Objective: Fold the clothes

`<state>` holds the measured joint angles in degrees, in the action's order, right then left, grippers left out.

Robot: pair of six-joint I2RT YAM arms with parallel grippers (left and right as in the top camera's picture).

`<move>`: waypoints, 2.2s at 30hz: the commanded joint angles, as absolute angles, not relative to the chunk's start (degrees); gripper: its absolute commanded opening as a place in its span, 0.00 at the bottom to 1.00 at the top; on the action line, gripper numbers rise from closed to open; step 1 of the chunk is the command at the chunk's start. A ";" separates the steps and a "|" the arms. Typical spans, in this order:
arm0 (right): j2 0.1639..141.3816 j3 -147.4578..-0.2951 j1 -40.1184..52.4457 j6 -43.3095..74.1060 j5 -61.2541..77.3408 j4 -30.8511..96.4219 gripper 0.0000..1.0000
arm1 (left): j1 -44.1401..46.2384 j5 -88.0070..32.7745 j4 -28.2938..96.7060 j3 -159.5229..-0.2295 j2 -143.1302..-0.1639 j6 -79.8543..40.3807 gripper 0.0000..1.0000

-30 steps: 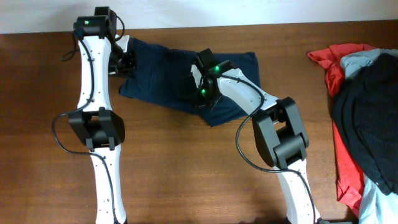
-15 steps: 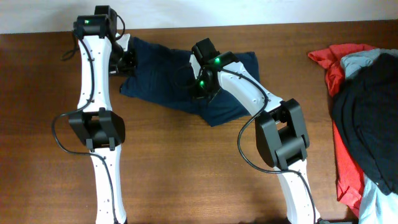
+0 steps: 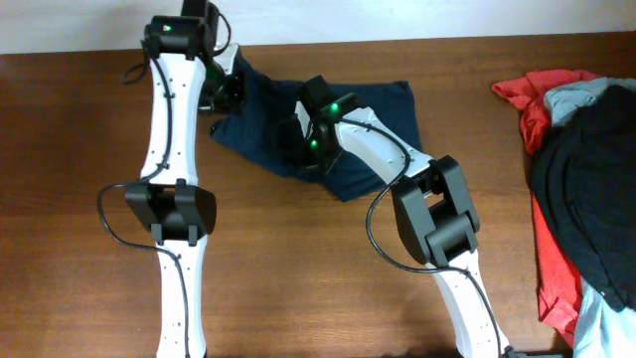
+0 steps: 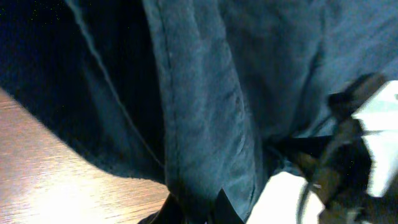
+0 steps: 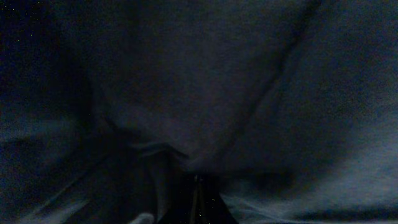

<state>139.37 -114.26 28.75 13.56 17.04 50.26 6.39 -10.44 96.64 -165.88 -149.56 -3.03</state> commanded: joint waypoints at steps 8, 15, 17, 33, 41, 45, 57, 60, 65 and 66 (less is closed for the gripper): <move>137.88 -123.35 27.51 13.82 15.14 56.01 0.04 | 8.84 -10.48 96.73 -166.93 -143.57 -3.81 0.00; 137.53 -128.79 23.68 14.02 14.22 57.23 0.04 | 8.86 -10.55 96.73 -166.93 -141.47 -3.81 0.00; 138.06 -128.42 22.85 14.02 14.06 56.80 0.04 | 8.86 -10.72 96.73 -166.93 -141.16 -3.81 0.00; 144.75 -126.61 24.38 14.02 17.23 51.44 0.04 | 12.62 -9.82 96.73 -166.93 -140.49 -3.81 0.00; 148.57 -126.19 25.61 14.02 17.41 49.30 0.04 | 12.60 -9.76 96.73 -166.93 -139.65 -3.81 0.00; 147.15 -127.59 25.50 13.96 18.92 49.15 0.04 | 12.60 -9.56 96.73 -166.93 -138.17 -3.81 0.00; 142.30 -134.61 22.04 13.89 18.13 51.59 0.05 | 12.67 -9.58 96.71 -166.93 -135.48 -3.79 0.00; 143.02 -134.45 20.80 14.00 16.91 50.94 0.05 | 12.71 -9.58 96.71 -166.93 -135.48 -3.79 0.00; 143.90 -134.04 19.51 14.00 16.95 46.81 0.05 | 12.75 -9.56 96.71 -166.91 -135.48 -3.79 0.00; 143.90 -133.97 19.46 14.00 16.99 45.95 0.05 | 12.78 -9.56 96.71 -166.82 -135.48 -3.79 0.00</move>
<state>144.29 -133.64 19.75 13.52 17.80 47.51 12.75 -9.39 96.88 -165.88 -137.82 -3.03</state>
